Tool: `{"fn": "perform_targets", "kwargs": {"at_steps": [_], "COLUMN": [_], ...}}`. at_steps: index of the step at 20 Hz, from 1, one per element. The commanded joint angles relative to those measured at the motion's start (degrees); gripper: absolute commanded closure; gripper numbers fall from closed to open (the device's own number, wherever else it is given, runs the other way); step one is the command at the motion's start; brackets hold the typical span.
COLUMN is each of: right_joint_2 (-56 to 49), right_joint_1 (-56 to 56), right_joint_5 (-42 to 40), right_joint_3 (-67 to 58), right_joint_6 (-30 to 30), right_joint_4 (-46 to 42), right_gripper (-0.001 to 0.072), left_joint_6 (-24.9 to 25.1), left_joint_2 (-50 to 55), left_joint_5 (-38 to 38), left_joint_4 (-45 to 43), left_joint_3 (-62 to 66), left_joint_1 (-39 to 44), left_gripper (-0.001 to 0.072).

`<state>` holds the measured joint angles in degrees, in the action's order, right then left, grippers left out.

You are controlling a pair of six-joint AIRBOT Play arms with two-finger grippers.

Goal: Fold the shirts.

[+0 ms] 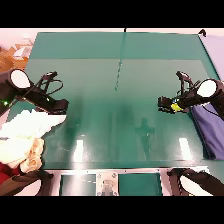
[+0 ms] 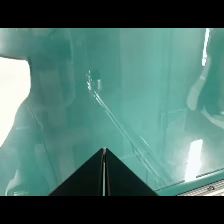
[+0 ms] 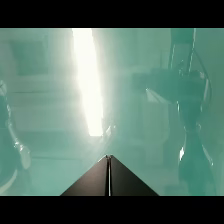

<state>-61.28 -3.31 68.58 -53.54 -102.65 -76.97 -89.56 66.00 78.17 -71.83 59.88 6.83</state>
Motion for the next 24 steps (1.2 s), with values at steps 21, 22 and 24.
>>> {"fn": "perform_targets", "kwargs": {"at_steps": [21, 22, 24], "right_joint_2": [0.04, 0.04, 0.04], "right_joint_1": [-0.07, -0.07, -0.07], "right_joint_5": [0.00, 0.00, 0.00], "right_joint_3": [0.04, 0.04, 0.04], "right_joint_6": [0.02, 0.02, 0.02], "right_joint_4": [0.02, 0.02, 0.02], "right_gripper": [0.0697, 0.0697, 0.0697], "left_joint_6": [5.31, 7.67, 11.02], "left_joint_2": [0.33, 0.31, -0.07], "left_joint_5": [-26.69, -25.86, -21.70], "left_joint_4": [-41.86, -41.62, -39.01], "left_joint_3": [-21.29, -21.18, -19.52], "left_joint_1": [-18.56, -18.88, -18.88], "left_gripper": [0.0685, 0.0686, 0.0687]}}
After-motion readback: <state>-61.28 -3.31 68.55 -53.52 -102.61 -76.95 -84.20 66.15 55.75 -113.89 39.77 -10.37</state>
